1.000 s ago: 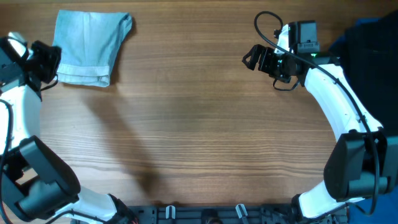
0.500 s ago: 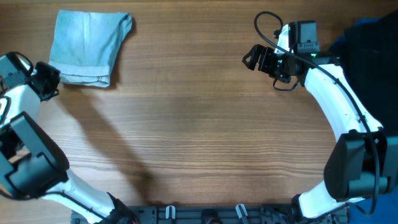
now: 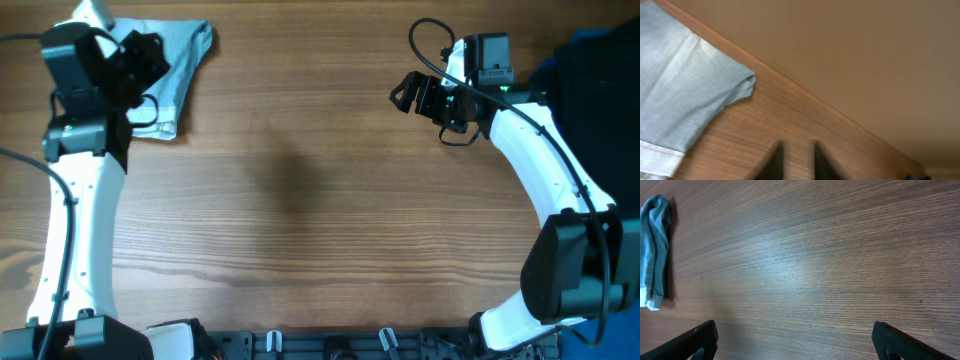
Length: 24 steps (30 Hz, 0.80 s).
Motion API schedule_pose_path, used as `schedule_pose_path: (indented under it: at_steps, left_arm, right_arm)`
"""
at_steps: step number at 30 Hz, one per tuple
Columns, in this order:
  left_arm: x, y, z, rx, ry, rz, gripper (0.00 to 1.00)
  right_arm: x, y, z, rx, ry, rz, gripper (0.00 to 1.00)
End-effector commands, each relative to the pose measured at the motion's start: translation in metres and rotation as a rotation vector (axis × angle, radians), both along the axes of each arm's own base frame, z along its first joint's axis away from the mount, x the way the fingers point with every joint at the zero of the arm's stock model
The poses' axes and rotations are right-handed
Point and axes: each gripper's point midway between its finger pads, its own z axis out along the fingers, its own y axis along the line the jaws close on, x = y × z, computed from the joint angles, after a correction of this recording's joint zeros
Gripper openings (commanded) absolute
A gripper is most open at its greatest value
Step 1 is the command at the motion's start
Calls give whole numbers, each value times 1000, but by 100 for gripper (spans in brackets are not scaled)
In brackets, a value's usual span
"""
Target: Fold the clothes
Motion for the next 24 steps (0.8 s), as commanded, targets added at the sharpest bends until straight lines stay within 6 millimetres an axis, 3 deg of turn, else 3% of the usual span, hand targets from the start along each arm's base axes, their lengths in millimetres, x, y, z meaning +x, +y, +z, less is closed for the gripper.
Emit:
schedule_pose_path:
  at_steps: [1, 2, 15, 19, 20, 23, 24]
  left_arm:
    - [1, 2, -7, 36, 20, 44, 77]
    - [1, 2, -9, 35, 26, 44, 100]
    - [-1, 2, -11, 34, 38, 44, 100]
    - [-1, 2, -11, 34, 38, 44, 100]
    - [-1, 2, -11, 34, 38, 44, 100]
    - [-1, 2, -11, 34, 39, 44, 100]
    - [-1, 2, -11, 34, 38, 44, 100]
  right_arm:
    - [1, -2, -2, -8, 2, -9, 100]
    - [1, -2, -2, -8, 2, -9, 100]
    - [1, -2, 1, -8, -4, -9, 100]
    - [-3, -3, 48, 3, -118, -9, 100]
    - [-8, -3, 79, 10, -191, -10, 100]
    - [-24, -4, 134, 22, -328, -10, 100]
    - [-37, -5, 165, 30, -408, -10, 100]
